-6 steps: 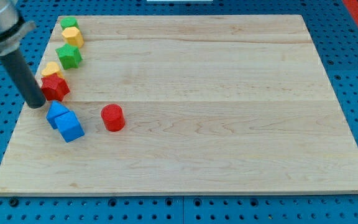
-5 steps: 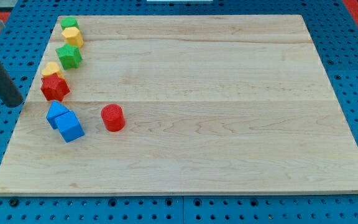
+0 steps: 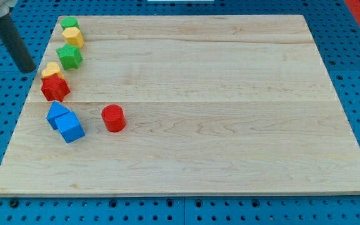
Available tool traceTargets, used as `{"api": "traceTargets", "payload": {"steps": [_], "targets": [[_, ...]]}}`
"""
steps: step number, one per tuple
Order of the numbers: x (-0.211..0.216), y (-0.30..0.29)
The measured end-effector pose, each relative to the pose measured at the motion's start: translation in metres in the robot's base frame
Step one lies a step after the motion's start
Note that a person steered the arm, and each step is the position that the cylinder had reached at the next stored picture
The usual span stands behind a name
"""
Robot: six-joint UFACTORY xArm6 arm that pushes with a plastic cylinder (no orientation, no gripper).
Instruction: Push yellow heart to the right slightly
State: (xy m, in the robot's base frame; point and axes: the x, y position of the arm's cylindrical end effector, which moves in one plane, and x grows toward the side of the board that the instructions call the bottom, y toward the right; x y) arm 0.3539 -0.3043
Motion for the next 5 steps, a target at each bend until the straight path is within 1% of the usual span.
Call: {"api": "traceTargets", "payload": {"steps": [1,2,3,4,5], "targets": [[0.009,0.015],[0.018,0.047],[0.02,0.052],[0.038,0.069],[0.036,0.059]]}}
